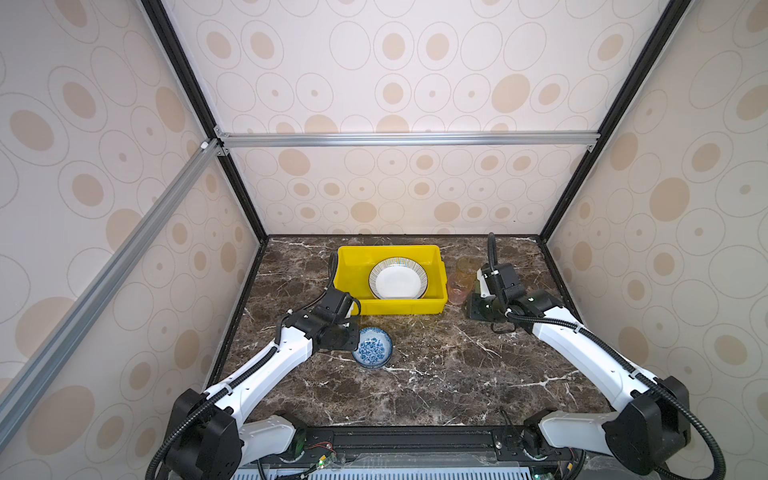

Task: Place the mixed dishes into the plastic bin
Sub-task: 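Move the left gripper down onto the blue floral bowl rim while the right gripper withdraws, then close the left gripper on the blue floral bowl rim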

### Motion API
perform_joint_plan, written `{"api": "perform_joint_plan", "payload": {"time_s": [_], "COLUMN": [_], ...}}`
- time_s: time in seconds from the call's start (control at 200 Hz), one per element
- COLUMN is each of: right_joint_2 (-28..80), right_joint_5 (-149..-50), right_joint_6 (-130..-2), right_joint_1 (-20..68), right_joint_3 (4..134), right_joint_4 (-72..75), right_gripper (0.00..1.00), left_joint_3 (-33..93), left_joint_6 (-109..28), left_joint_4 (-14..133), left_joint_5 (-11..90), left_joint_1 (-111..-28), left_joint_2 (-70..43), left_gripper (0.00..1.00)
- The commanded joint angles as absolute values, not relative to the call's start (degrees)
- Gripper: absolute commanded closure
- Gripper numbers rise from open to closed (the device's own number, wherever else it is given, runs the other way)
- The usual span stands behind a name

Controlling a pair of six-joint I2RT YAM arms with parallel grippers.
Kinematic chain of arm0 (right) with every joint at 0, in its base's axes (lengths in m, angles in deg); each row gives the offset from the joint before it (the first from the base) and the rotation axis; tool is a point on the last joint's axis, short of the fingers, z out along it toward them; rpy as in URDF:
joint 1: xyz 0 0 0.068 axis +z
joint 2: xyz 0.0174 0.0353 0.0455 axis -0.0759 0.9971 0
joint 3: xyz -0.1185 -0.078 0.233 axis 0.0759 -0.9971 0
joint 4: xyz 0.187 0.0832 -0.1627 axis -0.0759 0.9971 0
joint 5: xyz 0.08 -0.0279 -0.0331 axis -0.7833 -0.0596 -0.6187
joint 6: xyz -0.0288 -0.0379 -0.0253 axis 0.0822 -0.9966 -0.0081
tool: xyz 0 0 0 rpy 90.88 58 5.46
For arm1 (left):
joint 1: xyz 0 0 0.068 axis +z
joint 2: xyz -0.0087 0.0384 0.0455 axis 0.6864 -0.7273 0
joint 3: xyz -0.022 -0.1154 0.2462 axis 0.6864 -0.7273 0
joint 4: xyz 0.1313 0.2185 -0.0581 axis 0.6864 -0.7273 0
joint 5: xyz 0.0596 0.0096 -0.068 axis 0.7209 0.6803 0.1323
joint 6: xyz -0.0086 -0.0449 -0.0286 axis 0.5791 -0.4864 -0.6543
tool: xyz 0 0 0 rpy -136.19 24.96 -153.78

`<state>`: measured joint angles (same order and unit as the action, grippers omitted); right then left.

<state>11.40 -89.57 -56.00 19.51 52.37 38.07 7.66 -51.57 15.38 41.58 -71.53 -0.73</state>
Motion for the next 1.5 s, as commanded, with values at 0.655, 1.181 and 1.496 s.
{"api": "perform_joint_plan", "payload": {"time_s": [0.655,1.181,1.496], "right_joint_2": [12.0,12.0,12.2], "right_joint_5": [-88.5,-88.7,-89.3], "right_joint_6": [-57.8,-58.2,-58.2], "right_joint_1": [19.9,19.9,19.9], "right_joint_3": [53.6,54.0,54.0], "right_joint_4": [40.5,41.1,41.1], "right_gripper": [0.53,0.53,0.53], "left_joint_3": [8.0,9.9,10.2], "left_joint_6": [-53.6,-53.4,-52.2], "left_joint_4": [14.7,12.4,12.3], "left_joint_5": [43.4,45.9,45.6], "left_joint_1": [-73.2,-73.7,-73.8], "left_joint_2": [-4.8,-5.6,-4.1], "left_gripper": [0.77,0.95,1.0]}}
